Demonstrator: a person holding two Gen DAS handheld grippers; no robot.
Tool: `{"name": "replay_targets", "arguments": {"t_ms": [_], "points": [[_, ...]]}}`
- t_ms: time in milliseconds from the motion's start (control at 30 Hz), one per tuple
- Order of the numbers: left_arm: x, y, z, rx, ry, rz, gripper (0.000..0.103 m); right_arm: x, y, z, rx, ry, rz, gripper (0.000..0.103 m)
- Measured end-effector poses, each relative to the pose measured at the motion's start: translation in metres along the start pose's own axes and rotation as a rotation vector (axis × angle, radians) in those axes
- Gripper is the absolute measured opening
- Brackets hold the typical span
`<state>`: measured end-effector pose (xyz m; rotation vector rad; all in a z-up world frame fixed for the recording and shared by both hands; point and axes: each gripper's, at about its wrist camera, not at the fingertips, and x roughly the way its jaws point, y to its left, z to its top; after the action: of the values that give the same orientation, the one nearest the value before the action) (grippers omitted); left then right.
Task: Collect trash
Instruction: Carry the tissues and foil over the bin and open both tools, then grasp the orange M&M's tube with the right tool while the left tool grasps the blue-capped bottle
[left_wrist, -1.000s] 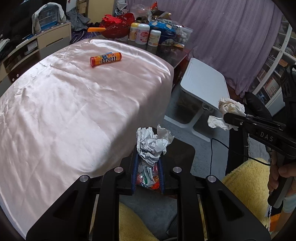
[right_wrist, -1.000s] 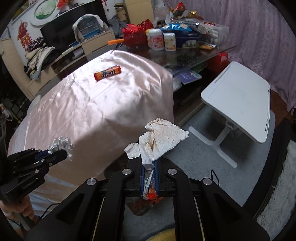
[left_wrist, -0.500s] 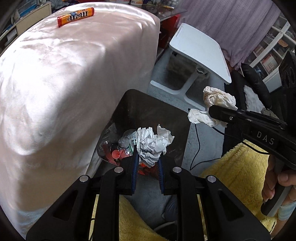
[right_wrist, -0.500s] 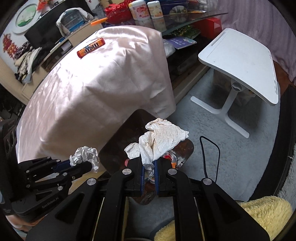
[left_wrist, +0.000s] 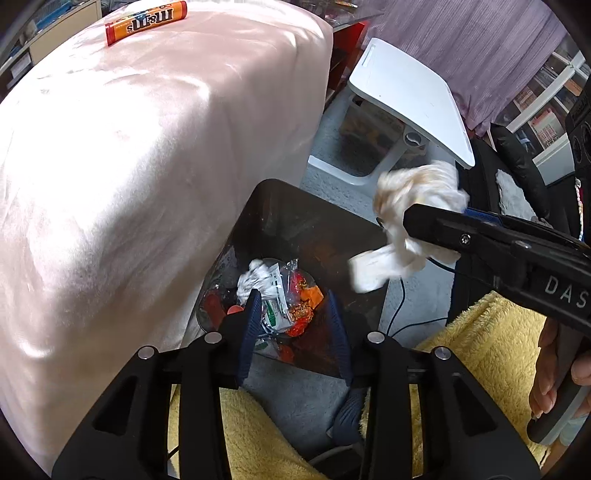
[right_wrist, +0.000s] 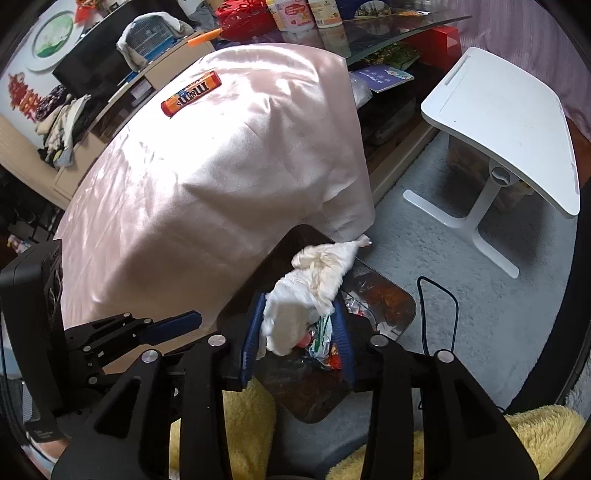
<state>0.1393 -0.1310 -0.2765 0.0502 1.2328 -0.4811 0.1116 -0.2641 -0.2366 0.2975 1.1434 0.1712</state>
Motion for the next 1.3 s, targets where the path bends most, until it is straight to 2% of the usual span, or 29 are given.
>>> {"name": "replay_targets", "arguments": {"t_ms": [100, 133, 200, 267, 333, 467, 767, 967, 1100, 1300], "points": [[-0.009, 0.002, 0.001, -0.003, -0.019, 0.017, 0.044, -0.004, 0.002, 0.003, 0.000, -0.010, -0.001, 0.040], [-0.014, 0.003, 0.001, -0.003, -0.029, 0.024, 0.050, -0.006, 0.002, 0.005, -0.001, -0.015, -0.004, 0.044], [-0.026, 0.006, 0.000, -0.005, -0.055, 0.038, 0.058, -0.012, 0.002, 0.007, -0.002, -0.029, -0.008, 0.053], [-0.040, 0.011, 0.000, -0.012, -0.081, 0.051, 0.070, -0.018, 0.002, 0.008, -0.004, -0.045, -0.016, 0.069], [-0.054, 0.015, -0.002, -0.019, -0.110, 0.066, 0.078, -0.025, 0.003, 0.009, -0.009, -0.063, -0.031, 0.081], [-0.083, 0.025, -0.005, -0.036, -0.162, 0.098, 0.091, -0.040, 0.002, 0.013, -0.006, -0.104, -0.039, 0.093], [-0.131, 0.050, 0.010, -0.065, -0.249, 0.152, 0.093, -0.067, 0.019, 0.041, -0.049, -0.176, -0.038, 0.094], [-0.132, 0.069, 0.028, -0.098, -0.255, 0.174, 0.093, -0.070, 0.039, 0.070, -0.101, -0.201, -0.031, 0.094], [-0.129, 0.087, 0.041, -0.114, -0.250, 0.194, 0.093, -0.057, 0.048, 0.094, -0.123, -0.199, -0.019, 0.094], [-0.123, 0.132, 0.066, -0.180, -0.234, 0.243, 0.093, -0.016, 0.072, 0.129, -0.170, -0.166, 0.025, 0.094]]}}
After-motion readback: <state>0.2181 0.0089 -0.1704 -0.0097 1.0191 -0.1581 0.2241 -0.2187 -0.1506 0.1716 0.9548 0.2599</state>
